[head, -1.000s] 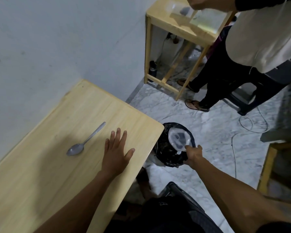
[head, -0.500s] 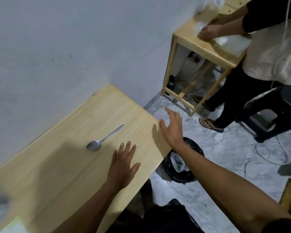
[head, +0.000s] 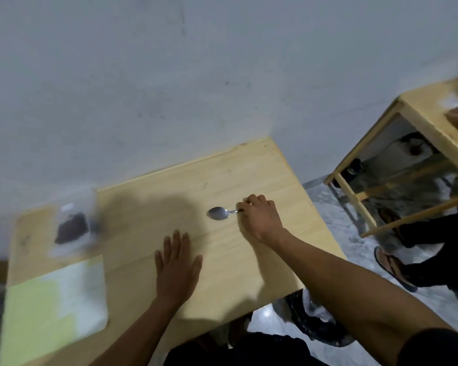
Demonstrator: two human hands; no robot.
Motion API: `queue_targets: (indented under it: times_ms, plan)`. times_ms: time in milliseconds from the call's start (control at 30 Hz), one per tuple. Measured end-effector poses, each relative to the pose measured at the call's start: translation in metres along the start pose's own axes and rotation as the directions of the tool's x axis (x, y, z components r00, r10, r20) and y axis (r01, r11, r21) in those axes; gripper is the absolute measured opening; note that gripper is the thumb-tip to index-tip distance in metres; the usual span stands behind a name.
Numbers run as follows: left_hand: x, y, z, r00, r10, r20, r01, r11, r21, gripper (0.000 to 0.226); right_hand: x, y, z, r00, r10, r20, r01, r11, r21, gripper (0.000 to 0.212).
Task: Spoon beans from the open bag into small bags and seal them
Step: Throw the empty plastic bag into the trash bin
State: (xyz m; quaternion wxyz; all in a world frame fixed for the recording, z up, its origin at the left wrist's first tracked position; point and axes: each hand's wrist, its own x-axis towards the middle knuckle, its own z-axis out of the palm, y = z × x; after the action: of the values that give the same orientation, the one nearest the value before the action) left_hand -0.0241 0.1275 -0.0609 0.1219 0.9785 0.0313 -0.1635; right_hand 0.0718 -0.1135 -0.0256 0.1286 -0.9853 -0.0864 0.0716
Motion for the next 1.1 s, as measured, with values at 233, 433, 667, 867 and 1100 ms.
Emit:
queue_targets:
  times_ms: [233,433,667,867,1100]
  plan:
    - [0.024,-0.021,-0.019,0.993,-0.119,0.011,0.119,0.992,-0.038,0.076,0.014,-0.005,-0.001,0.992,0.040,0.117,-0.034,0.998,-0.058,0.022]
    - [0.024,-0.021,-0.019,0.994,-0.112,-0.010,0.111,0.993,-0.030,0.092,0.036,-0.015,-0.028,0.936,0.154,0.316,-0.260,0.909,0.326,0.020]
    - [0.028,-0.023,-0.020,0.993,-0.121,0.005,0.121,0.992,-0.020,0.092,0.100,0.001,-0.040,0.839,0.422,0.344,-0.542,0.583,0.605,0.027]
    - [0.030,-0.017,-0.031,0.990,-0.129,0.057,0.129,0.992,0.018,0.083,0.132,-0.005,-0.040,0.764,0.482,0.429,-0.639,0.475,0.605,0.014]
    - [0.030,-0.013,-0.041,0.984,-0.156,0.086,0.157,0.988,0.004,0.081,0.129,-0.020,-0.032,0.803,0.532,0.270,-0.575,0.570,0.587,0.009]
